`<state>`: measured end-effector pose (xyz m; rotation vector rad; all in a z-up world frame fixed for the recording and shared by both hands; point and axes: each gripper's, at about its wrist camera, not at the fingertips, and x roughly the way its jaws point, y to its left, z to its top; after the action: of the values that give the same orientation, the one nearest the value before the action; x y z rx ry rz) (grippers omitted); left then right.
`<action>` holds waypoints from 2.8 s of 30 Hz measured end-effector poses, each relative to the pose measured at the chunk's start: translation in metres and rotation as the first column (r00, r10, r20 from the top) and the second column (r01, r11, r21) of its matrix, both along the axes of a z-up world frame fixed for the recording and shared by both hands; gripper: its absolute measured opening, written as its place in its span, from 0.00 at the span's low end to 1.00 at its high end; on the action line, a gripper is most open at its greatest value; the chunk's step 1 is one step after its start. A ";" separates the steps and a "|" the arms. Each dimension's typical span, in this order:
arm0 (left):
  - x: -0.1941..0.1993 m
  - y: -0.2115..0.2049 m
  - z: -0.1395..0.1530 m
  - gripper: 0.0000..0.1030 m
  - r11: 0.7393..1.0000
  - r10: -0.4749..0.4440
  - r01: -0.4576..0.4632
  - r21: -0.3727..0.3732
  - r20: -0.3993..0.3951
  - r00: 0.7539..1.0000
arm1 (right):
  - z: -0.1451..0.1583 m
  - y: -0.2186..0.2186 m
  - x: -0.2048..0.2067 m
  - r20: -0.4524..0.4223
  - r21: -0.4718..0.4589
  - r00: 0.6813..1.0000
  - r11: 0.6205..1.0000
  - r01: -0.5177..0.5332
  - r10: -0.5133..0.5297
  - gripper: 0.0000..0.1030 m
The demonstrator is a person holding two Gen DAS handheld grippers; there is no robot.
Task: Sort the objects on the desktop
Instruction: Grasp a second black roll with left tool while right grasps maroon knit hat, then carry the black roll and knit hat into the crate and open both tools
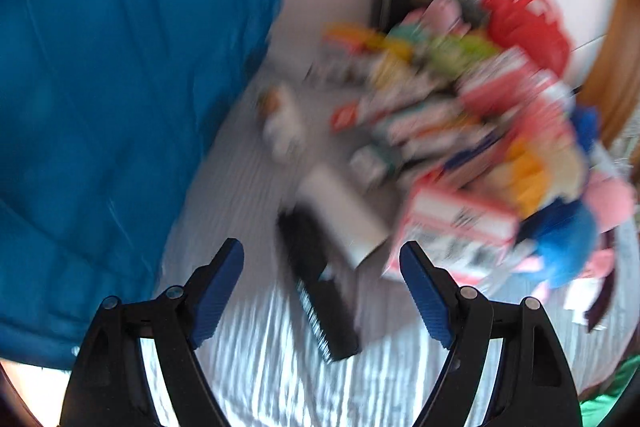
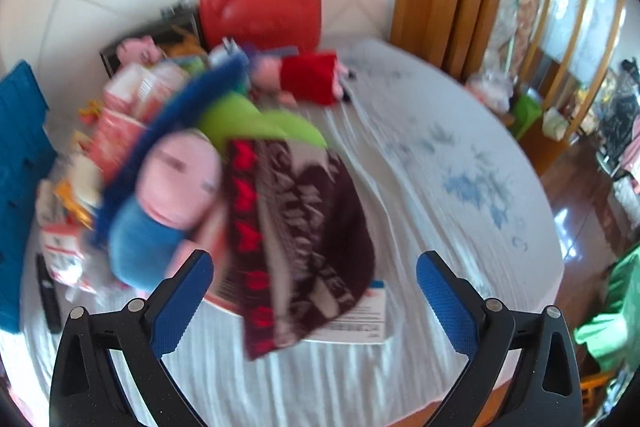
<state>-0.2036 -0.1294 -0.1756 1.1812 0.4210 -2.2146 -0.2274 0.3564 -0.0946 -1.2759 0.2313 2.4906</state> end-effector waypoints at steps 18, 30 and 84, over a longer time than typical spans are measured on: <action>-0.013 -0.028 -0.099 0.72 0.992 0.069 -0.084 0.091 0.156 0.985 | -0.085 0.009 -0.038 0.110 -0.218 0.989 0.973 -0.077 0.103 1.00; -0.001 -0.011 -0.093 0.35 0.995 0.005 -0.017 0.095 0.131 0.991 | -0.089 0.001 -0.036 0.069 -0.268 0.988 0.957 -0.112 0.135 0.19; 0.132 -0.125 0.249 0.35 0.884 -0.014 -0.152 -0.441 -0.351 0.936 | 0.235 -0.446 -0.076 -0.520 0.339 0.463 0.671 -0.660 0.718 0.18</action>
<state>-0.0719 -0.2542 0.0739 0.5153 0.0531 -2.2855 -0.3039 -0.0896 0.1404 -0.4530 -0.3533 3.5328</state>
